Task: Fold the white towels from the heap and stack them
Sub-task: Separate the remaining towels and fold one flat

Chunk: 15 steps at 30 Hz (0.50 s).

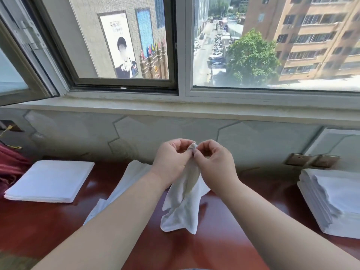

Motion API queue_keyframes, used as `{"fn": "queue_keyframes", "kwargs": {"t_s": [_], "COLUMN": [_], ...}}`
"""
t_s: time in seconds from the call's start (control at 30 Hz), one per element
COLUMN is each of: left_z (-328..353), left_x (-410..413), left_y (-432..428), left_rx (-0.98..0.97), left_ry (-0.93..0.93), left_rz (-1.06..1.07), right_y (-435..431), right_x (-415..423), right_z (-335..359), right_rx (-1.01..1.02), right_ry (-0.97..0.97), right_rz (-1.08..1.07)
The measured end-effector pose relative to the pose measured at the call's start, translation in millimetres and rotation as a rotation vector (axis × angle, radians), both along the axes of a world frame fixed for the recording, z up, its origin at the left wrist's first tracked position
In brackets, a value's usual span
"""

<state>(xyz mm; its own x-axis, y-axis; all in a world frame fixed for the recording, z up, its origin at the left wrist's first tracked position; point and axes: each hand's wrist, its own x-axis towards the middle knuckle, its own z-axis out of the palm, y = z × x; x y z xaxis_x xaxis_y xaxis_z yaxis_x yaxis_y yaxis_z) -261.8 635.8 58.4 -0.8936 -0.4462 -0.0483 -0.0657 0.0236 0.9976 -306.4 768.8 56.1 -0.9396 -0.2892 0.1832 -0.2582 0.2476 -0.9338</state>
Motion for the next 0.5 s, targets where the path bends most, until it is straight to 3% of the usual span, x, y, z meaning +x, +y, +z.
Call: {"fn": "queue_keyframes", "kwargs": {"t_s": [0.27, 0.5], "left_z": [14, 20], "left_x": [-6, -8], "left_y": [10, 1], "left_rx": [0.077, 0.204], "left_ry": [0.04, 0.169], "left_rz": [0.074, -0.143], "right_y": [-3, 6], "right_x": [9, 5], "right_z": [17, 28], "right_rx": [-0.105, -0.126], "right_ry": [0.0, 0.005], "right_rz": [-0.082, -0.019]}}
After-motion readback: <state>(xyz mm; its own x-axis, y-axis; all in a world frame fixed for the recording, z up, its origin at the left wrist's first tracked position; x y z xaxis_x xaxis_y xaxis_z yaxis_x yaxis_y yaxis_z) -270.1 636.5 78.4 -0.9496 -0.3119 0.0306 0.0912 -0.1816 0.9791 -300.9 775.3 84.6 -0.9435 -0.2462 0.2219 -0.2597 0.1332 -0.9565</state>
